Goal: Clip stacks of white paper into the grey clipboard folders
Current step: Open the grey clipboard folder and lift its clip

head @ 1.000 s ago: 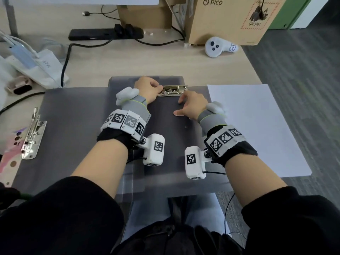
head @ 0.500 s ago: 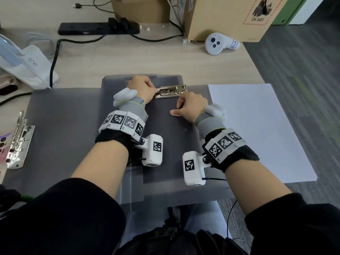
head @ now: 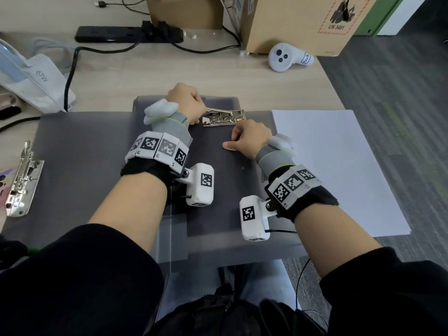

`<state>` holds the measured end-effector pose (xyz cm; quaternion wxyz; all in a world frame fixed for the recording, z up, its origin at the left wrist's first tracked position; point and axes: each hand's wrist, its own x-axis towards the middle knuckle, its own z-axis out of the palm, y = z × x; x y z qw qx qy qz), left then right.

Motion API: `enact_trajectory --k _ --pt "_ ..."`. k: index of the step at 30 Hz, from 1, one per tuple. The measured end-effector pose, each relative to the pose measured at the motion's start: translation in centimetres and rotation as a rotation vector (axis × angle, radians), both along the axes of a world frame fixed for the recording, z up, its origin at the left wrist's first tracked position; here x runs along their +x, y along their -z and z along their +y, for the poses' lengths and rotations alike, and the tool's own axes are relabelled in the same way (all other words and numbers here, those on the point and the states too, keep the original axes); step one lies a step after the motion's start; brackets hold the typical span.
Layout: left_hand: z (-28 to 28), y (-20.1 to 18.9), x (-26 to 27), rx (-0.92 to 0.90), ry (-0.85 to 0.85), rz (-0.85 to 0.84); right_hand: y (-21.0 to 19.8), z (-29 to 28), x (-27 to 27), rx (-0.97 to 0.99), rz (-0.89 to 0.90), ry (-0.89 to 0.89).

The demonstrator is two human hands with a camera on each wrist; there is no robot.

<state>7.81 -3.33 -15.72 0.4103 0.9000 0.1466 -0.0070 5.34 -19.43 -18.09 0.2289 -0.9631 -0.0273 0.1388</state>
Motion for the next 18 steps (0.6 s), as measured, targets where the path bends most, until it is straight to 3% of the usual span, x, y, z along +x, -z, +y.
enact_trajectory --k 6,9,14,18 --pt "-0.6 -1.3 0.6 -0.029 -0.008 -0.144 -0.1 -0.1 -0.1 0.025 -0.002 0.003" --pt "-2.1 -2.2 1.0 -0.019 0.151 -0.220 0.0 0.0 -0.1 0.017 -0.006 -0.003" --pt "-4.6 -1.9 0.3 -0.006 0.607 0.142 0.0 0.0 -0.3 0.003 -0.023 -0.023" --pt "-5.5 -1.9 -0.1 -0.075 0.575 0.147 -0.3 -0.1 -0.4 0.034 -0.009 -0.056"
